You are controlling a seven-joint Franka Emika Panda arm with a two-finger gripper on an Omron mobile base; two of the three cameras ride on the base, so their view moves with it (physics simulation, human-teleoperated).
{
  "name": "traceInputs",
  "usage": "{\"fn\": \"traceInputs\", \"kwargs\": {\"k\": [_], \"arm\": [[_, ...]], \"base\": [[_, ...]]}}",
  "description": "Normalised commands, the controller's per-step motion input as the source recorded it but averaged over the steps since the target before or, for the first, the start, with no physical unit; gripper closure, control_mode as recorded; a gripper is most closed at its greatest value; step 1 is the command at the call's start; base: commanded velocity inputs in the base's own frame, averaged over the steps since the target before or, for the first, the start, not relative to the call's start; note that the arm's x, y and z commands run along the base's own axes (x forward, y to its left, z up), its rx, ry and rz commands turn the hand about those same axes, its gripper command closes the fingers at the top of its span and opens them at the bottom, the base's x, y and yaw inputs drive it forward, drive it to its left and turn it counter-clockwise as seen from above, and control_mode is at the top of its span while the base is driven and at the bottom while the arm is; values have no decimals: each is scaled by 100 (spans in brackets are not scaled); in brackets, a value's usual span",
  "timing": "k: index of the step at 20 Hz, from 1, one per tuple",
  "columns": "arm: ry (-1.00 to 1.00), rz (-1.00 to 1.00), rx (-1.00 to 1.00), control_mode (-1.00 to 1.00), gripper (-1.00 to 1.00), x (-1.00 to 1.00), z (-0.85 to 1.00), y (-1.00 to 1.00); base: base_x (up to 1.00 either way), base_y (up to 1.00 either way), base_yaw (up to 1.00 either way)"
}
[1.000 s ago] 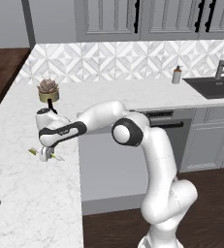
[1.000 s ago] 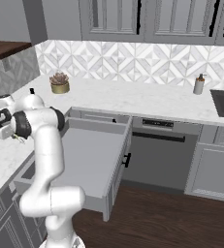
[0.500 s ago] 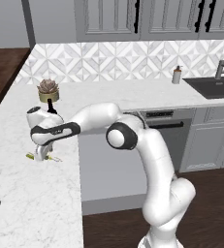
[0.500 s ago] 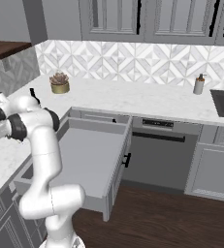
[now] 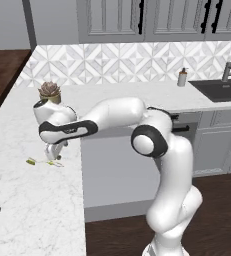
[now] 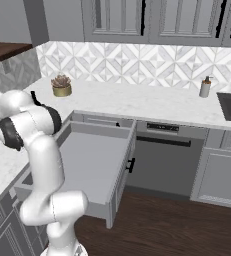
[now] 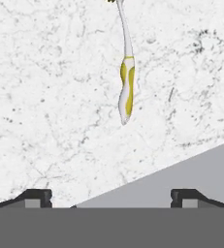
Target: Pick the dish brush from the drawer and place it on the counter.
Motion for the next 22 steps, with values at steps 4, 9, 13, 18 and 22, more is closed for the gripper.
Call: {"fn": "traceInputs", "kwargs": {"k": [4,9,13,18,22], "arm": [[-5,-5,15,-100,-100,-49,26,-100],[0,-2,23,-100,-100,-9,0,-100],[0,-4,21,-100,-100,0,0,-100],[0,-5,19,-100,-100,0,0,-100],[0,-7,15,-100,-100,0,0,-91]], "base": [[0,0,0],[0,0,0],[0,0,0],[0,0,0],[0,0,0]]}}
